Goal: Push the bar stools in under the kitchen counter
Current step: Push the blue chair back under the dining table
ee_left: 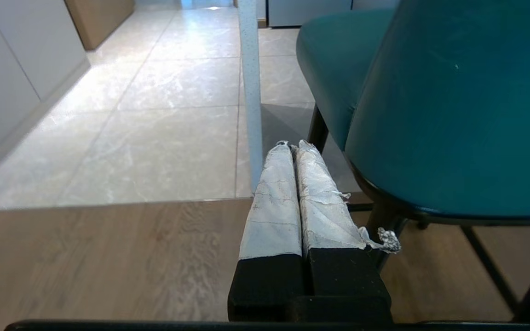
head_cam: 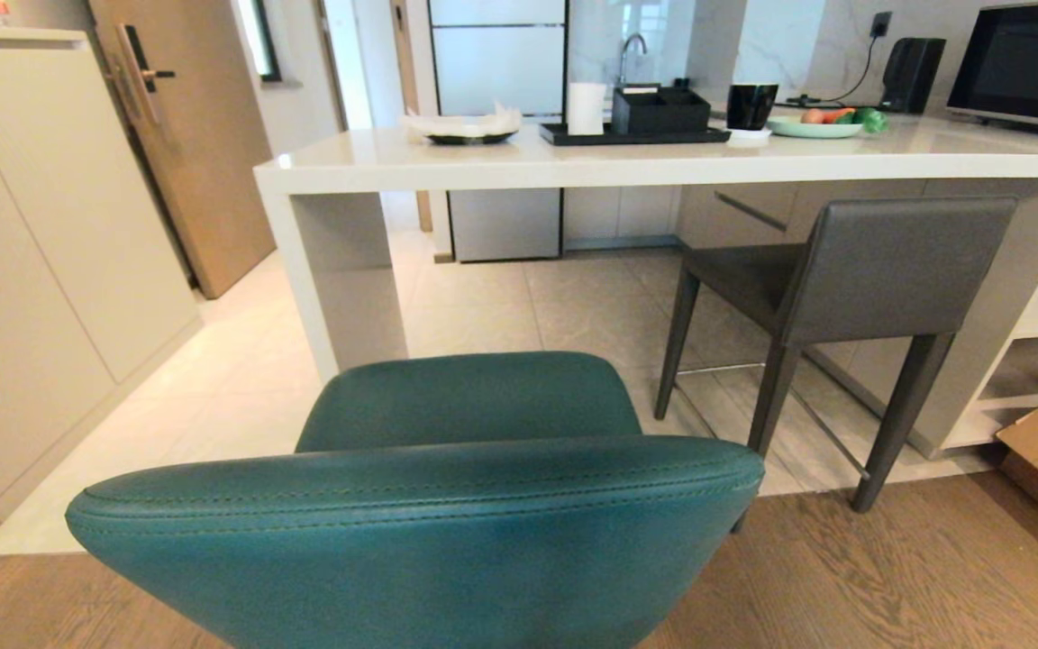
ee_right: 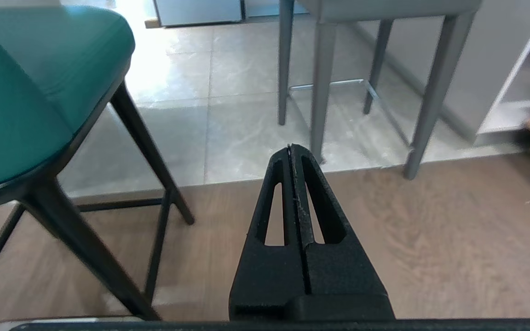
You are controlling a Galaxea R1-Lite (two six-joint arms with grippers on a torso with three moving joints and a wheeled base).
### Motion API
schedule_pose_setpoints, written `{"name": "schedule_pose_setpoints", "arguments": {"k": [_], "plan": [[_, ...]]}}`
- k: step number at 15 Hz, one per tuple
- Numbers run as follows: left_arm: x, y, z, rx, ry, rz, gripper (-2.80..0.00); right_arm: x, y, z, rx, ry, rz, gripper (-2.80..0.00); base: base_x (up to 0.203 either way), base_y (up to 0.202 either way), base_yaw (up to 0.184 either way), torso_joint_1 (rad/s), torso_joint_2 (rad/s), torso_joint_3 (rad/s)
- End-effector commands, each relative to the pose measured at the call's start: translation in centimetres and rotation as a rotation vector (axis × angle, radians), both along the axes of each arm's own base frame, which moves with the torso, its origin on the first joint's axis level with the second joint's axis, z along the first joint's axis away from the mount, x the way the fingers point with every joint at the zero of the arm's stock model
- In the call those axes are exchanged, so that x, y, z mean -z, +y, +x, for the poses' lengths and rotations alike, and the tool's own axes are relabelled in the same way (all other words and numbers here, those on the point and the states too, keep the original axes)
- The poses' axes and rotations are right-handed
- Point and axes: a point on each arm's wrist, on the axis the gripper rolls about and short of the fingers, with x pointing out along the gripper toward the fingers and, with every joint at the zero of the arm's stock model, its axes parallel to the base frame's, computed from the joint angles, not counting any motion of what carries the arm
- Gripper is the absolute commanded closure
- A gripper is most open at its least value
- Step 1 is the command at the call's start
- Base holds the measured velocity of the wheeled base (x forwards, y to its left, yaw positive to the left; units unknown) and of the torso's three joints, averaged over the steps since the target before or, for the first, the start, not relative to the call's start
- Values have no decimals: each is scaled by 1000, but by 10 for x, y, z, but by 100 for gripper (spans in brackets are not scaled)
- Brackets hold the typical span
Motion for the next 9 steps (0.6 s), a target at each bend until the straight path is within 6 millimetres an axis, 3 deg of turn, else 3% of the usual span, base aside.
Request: {"name": "schedule_pose_setpoints", "arguments": {"k": [1,5,7,9], "plan": [[-9,0,-2,13,-28,8,0,-18,0,-1,7,-11,-3,0,0,0,0,0,0,0],[-60,-2,6,107,13,-54,0,-60,0,16,20,39,5,0,0,0,0,0,0,0],[-80,-3,26,148,52,-62,0,-78,0,40,18,37,-3,0,0,0,0,0,0,0],[-95,-4,58,167,83,-59,0,-92,0,71,13,47,-14,0,0,0,0,0,0,0]]}}
